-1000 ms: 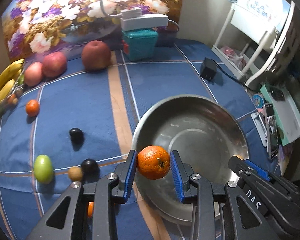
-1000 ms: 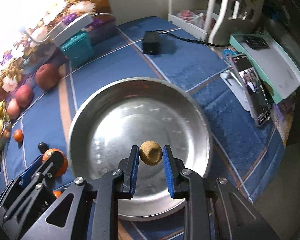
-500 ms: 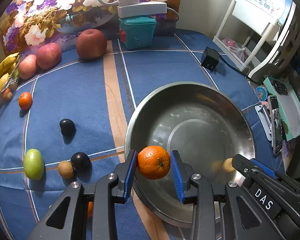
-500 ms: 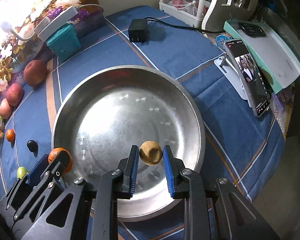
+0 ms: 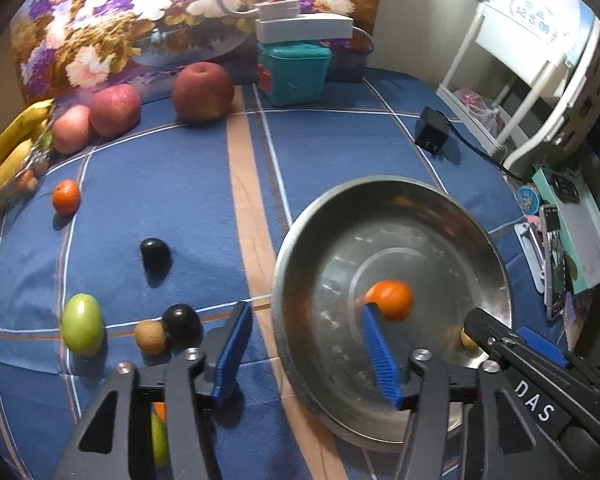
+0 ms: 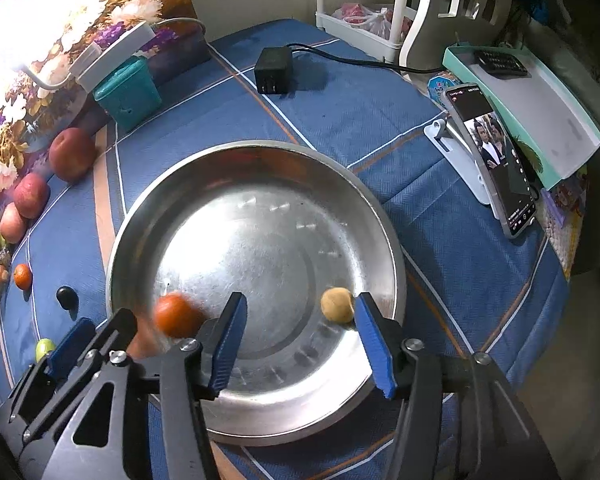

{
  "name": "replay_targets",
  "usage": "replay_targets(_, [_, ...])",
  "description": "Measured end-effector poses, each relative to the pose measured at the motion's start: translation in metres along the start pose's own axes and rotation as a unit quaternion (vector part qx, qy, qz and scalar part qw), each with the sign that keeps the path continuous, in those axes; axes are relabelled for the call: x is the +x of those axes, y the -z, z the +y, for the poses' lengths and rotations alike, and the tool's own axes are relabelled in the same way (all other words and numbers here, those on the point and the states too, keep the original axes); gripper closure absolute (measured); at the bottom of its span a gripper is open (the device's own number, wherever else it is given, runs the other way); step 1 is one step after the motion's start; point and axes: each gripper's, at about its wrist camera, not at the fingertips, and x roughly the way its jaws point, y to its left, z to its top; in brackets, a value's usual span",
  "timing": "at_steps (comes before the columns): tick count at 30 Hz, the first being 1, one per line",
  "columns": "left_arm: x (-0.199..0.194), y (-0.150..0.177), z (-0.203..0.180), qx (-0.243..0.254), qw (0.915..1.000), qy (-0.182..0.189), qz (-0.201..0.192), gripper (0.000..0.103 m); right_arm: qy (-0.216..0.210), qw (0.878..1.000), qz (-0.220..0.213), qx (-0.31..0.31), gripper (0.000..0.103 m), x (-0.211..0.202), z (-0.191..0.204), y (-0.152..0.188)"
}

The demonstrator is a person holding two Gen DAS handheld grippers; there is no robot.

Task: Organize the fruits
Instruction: 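Carry both fruits into the steel bowl and open both tools to release them, then withdraw both open tools from the bowl back toward the fruit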

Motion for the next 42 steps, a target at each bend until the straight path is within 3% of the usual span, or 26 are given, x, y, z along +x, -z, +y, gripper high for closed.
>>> replay_targets(7, [-0.008, -0.002, 0.034, -0.04, 0.9983, -0.041, -0.012, 0.015, -0.008, 1.0, -0.002, -0.013, 0.027, -0.001, 0.007, 0.002])
replay_targets(12, [-0.014, -0.001, 0.064, -0.076, 0.9946, -0.067, -0.023, 0.0, -0.02, 0.999, -0.003, -0.029, 0.022, -0.001, 0.016, 0.005])
replay_targets(13, [-0.016, 0.0, 0.07, -0.082, 0.9936, -0.073, -0.026, 0.0, -0.021, 0.999, -0.004, -0.032, 0.017, -0.002, 0.018, 0.006])
replay_targets(18, [-0.027, 0.007, 0.099, -0.106, 0.9886, -0.099, -0.039, 0.0, -0.033, 0.999, -0.008, -0.04, 0.013, -0.003, 0.025, 0.009])
replay_targets(20, [-0.03, 0.01, 0.11, -0.116, 0.9864, -0.109, -0.042, 0.0, -0.037, 0.998, -0.012, -0.042, 0.005, -0.004, 0.028, 0.011])
replay_targets(30, [-0.048, 0.03, 0.156, -0.142, 0.9743, -0.17, -0.042, 0.0, -0.091, 0.993, -0.015, -0.079, 0.005, -0.006, 0.062, 0.027])
replay_targets(42, [-0.071, 0.047, 0.194, -0.17, 0.9669, -0.183, -0.054, 0.0, -0.151, 0.981, -0.014, -0.123, 0.005, -0.01, 0.11, 0.048])
